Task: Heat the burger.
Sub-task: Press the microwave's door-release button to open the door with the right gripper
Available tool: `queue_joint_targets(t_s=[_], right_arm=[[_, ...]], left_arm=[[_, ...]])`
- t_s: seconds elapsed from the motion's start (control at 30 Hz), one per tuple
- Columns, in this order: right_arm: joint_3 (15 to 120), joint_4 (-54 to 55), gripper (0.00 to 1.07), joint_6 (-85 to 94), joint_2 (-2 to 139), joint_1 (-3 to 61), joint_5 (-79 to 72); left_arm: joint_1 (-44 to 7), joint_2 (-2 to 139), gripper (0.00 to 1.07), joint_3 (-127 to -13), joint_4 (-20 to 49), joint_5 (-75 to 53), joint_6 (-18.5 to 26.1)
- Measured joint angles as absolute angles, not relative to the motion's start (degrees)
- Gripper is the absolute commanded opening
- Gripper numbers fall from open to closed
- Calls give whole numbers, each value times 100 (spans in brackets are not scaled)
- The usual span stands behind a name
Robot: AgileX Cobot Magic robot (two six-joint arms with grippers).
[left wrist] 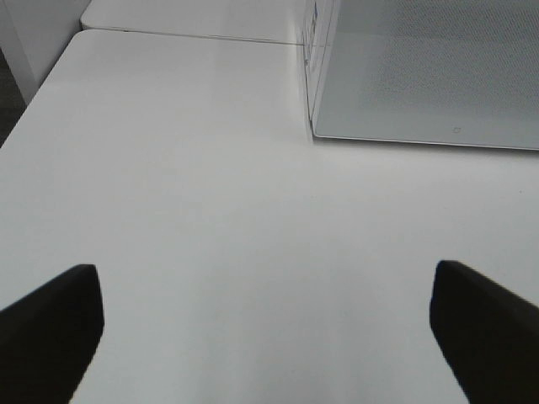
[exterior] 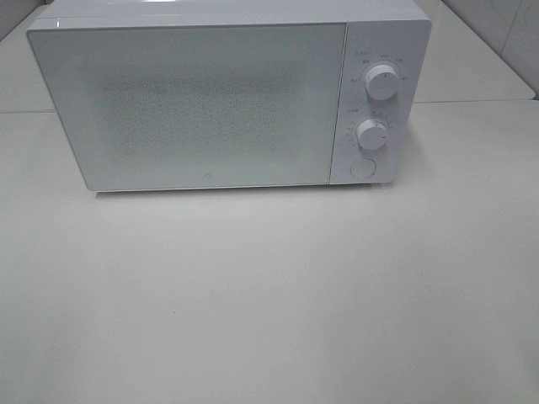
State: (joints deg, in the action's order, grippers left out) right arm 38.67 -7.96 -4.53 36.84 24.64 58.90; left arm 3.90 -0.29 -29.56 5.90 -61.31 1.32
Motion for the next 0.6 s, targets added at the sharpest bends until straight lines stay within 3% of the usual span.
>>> queue_joint_targets(t_s=[0.2,0.6], right_arm=[[3867,-808,76,-321,2074,1851,5982],[3501,-808,76,-46,441,888,6022]], left_arm=[[390,-29,98,-2956,590,-6131,132],[390,-29,98,-2956,590,-6131,132]])
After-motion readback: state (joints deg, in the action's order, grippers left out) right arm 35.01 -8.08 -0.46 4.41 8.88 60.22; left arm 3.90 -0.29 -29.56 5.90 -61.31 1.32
